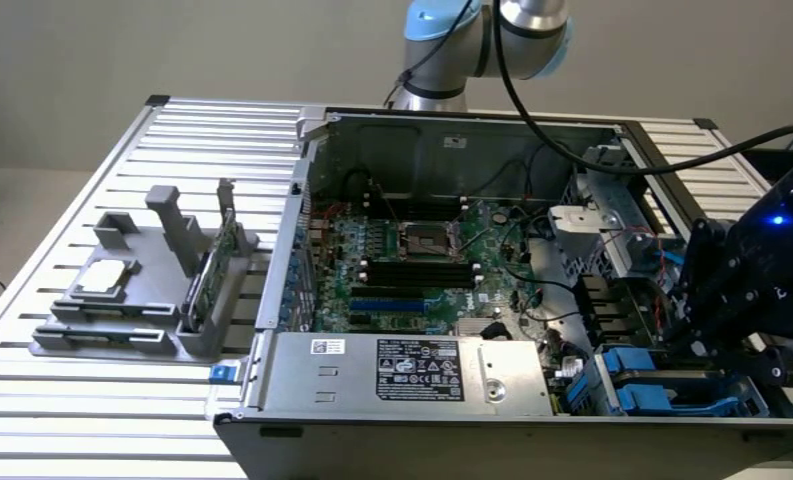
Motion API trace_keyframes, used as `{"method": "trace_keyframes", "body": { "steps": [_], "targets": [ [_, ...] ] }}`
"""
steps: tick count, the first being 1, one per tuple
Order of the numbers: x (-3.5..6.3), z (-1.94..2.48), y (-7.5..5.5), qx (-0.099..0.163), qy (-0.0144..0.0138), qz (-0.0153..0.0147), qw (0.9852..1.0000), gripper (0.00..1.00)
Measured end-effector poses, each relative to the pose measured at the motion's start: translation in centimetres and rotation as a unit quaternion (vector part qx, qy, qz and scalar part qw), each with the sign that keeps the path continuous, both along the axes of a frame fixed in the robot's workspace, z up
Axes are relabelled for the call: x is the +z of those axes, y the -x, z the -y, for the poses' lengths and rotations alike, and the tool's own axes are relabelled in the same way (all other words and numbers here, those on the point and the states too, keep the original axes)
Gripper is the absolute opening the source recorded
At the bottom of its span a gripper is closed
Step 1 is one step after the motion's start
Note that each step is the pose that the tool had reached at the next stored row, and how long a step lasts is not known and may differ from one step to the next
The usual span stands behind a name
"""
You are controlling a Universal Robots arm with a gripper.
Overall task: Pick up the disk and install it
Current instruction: 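Insert the second disk wire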
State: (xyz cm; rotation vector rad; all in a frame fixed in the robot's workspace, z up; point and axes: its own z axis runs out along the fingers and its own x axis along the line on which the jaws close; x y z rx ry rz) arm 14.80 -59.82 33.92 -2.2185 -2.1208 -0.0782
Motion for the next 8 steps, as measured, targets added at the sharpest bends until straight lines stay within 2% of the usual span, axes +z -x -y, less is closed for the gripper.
{"method": "trace_keyframes", "body": {
  "steps": [8],
  "targets": [
    [-0.26, 0.06, 0.0, -0.002, -0.0026, 0.0, 1.0, 0.17]
  ]
}}
